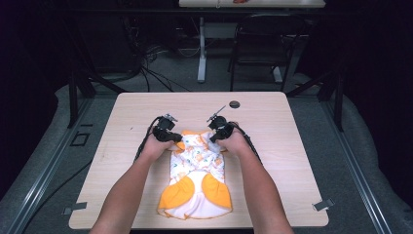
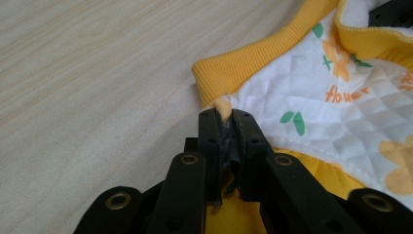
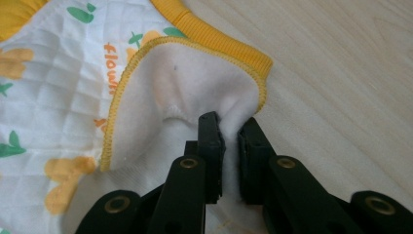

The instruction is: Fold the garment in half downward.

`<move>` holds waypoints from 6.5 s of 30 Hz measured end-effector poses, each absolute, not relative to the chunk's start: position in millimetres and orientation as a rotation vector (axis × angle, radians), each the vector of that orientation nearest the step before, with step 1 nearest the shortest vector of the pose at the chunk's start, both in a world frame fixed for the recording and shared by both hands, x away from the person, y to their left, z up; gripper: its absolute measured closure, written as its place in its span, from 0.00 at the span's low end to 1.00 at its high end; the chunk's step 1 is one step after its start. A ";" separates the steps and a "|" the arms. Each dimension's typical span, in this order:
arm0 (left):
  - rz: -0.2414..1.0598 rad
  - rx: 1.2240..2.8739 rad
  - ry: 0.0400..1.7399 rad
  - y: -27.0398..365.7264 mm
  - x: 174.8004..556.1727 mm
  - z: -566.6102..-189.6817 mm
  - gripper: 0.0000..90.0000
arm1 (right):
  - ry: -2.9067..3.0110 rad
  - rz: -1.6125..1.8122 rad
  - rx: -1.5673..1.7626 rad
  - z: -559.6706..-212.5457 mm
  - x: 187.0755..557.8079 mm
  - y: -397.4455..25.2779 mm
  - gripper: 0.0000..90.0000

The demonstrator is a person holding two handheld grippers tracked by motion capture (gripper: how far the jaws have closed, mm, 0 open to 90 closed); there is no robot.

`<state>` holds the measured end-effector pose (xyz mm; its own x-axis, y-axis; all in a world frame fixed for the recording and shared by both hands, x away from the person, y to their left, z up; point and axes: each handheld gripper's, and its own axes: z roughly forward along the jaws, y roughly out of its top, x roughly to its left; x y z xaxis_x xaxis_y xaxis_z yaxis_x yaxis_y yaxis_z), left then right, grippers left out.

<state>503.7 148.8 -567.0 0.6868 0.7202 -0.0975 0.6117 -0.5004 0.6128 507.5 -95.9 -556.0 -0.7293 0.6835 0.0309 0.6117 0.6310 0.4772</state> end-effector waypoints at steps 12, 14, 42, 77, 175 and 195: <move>0.260 2.253 0.982 150.4 499.1 -553.0 0.97 | 2.677 0.794 1.055 -539.8 502.1 -100.7 0.93; 0.271 2.238 0.978 152.4 497.8 -547.2 0.97 | 2.681 0.790 1.022 -534.1 501.1 -101.2 0.93; 0.466 2.080 0.813 168.8 470.8 -467.6 0.97 | 2.473 0.915 0.726 -452.5 472.2 -105.2 0.93; 0.345 2.145 0.640 178.2 404.2 -507.7 0.97 | 2.581 0.889 0.585 -490.0 395.1 -109.4 0.92; 0.098 2.219 0.700 185.8 345.1 -572.7 0.98 | 2.772 1.056 0.783 -564.0 325.4 -116.5 0.91; 0.126 2.180 0.768 179.1 365.4 -574.4 0.99 | 2.716 1.056 0.881 -564.4 348.7 -121.0 0.91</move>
